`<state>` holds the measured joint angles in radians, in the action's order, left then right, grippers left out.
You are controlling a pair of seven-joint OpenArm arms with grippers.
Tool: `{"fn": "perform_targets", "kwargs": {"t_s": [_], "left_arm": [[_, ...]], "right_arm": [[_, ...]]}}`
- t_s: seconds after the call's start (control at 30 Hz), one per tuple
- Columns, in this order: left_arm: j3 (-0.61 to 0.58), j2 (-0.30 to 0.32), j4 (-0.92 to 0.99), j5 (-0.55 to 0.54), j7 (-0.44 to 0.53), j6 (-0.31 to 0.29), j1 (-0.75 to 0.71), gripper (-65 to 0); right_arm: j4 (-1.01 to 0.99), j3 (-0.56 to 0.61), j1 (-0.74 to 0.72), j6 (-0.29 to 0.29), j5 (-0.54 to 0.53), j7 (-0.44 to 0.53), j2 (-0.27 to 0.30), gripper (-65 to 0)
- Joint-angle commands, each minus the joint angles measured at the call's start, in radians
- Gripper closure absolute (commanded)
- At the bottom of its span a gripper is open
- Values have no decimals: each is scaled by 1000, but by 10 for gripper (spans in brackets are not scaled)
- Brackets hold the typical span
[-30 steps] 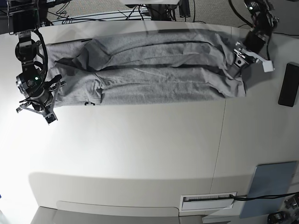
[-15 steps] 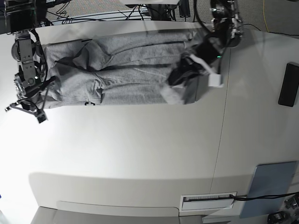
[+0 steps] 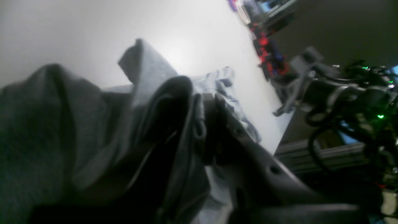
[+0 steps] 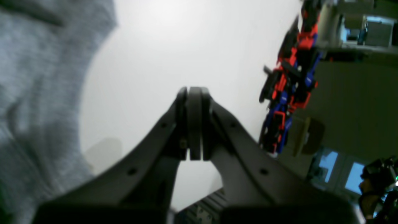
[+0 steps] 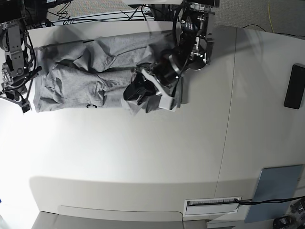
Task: Fold the T-shirt properly
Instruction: 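Carry the strip end with the left gripper toward the right gripper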
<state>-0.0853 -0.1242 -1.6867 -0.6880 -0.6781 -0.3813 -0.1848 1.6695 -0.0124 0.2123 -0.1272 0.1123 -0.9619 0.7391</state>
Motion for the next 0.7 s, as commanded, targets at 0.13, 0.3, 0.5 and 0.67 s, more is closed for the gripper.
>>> {"fn": "perform_targets", "kwargs": {"t_s": [0.13, 0.3, 0.5, 0.67], "left_arm": [[-77, -11, 0, 71, 48, 15, 27, 0], [-157, -11, 35, 136, 52, 27, 79, -200], [-200, -11, 34, 135, 34, 11, 150, -348], [-198, 22, -5, 148, -91, -89, 167, -347]], "right_arm": [[15, -34, 16, 13, 15, 5, 23, -2], [15, -34, 15, 13, 14, -2, 17, -2], [15, -34, 25, 13, 8, 0, 17, -2], [15, -34, 26, 13, -26, 31, 17, -2]]}}
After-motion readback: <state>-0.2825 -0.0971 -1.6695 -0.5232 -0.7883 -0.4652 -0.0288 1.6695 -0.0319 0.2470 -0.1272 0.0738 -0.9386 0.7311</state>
